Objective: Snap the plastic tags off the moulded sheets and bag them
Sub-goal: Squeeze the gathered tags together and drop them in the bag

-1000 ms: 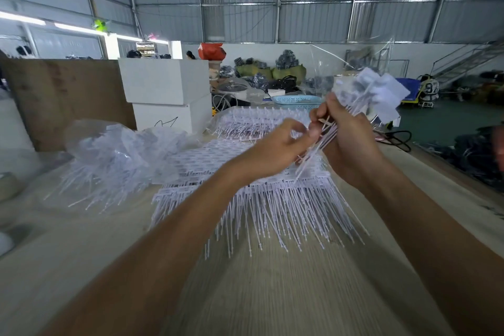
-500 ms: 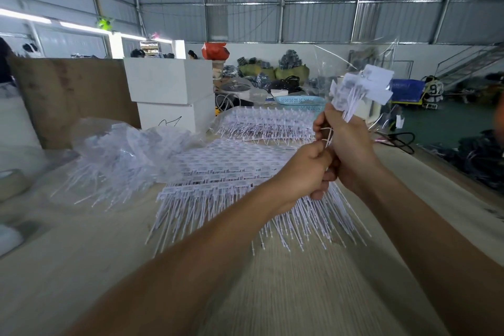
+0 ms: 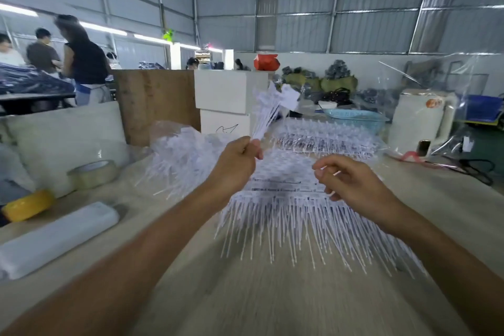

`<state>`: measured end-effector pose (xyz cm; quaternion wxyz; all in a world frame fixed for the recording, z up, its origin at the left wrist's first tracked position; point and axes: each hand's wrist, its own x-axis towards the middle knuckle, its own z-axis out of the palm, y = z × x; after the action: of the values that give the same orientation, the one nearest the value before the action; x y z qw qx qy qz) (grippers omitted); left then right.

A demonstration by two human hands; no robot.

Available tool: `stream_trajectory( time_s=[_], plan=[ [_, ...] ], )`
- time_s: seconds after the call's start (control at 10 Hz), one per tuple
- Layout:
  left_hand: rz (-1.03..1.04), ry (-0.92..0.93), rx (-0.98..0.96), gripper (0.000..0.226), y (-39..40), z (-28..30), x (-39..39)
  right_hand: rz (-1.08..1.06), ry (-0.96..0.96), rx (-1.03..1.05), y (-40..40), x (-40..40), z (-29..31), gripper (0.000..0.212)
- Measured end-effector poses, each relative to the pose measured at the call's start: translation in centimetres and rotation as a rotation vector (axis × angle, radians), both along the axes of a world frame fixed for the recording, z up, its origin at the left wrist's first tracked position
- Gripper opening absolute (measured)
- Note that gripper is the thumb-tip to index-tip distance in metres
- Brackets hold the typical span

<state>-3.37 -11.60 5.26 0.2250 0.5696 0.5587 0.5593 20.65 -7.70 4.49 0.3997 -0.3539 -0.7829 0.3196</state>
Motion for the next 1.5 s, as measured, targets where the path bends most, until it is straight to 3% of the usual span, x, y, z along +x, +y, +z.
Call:
stream_trajectory(
  time_s=[0.2,0.3,0.4,0.5,0.6,0.7,0.8,0.9,1.0,1.1,1.2,1.3,1.4,1.5],
  plan=[
    [0.54,0.314,-0.084,0.032,-3.5,-5.8,-11.6,0.104,-0.107,0.064,-0.1,-10.3,-0.7,0.013],
    [0.613,0.371,-0.135,0.027,-4.0,-7.3,-13.5,0.053,-0.144,0.191,0.3,-17.1,-0.5,0.037],
    [0.645,0.429,-0.179,0.021,-4.3,-7.3,-14.3,-0.057,-0.509,0.314,1.1,-22.1,-1.1,0.072],
    [0.631,0.47,-0.242,0.02,-4.8,-7.0,-15.4,-0.199,-0.542,0.399,2.5,-24.4,-2.2,0.043],
    [0.592,0.512,-0.294,0.024,-5.0,-6.6,-15.5,-0.331,-0.174,0.263,3.9,-25.1,-3.0,0.018],
    [0.629,0.491,-0.251,0.025,-5.2,-5.7,-15.7,-0.348,-0.022,0.128,4.9,-24.8,-2.4,0.025],
    [0.601,0.433,-0.209,0.026,-5.7,-5.1,-16.5,-0.341,0.015,0.101,5.5,-24.1,-1.3,0.037],
    [0.462,0.422,-0.297,0.028,-5.8,-5.3,-17.3,-0.292,0.054,0.014,5.7,-23.7,0.0,0.044],
    [0.48,0.48,-0.361,0.028,-5.5,-6.4,-17.6,-0.202,0.075,-0.054,5.4,-23.7,0.7,0.047],
    [0.576,0.515,-0.341,0.028,-4.7,-7.2,-17.1,-0.14,0.066,-0.046,4.5,-24.1,1.5,0.044],
    [0.555,0.433,-0.399,0.029,-2.0,-5.7,-16.1,-0.145,0.069,0.018,4.0,-24.2,2.4,0.045],
    [0.436,0.518,-0.541,0.035,0.9,-3.6,-15.3,-0.126,0.111,0.075,3.6,-24.3,3.1,0.044],
    [0.455,0.224,-0.44,0.036,4.7,-3.4,-14.5,-0.089,0.162,0.091,3.4,-24.4,3.8,0.043],
    [0.443,0.193,-0.423,0.035,6.9,-3.9,-12.8,-0.056,0.181,0.075,3.6,-24.7,3.7,0.038]
  ],
)
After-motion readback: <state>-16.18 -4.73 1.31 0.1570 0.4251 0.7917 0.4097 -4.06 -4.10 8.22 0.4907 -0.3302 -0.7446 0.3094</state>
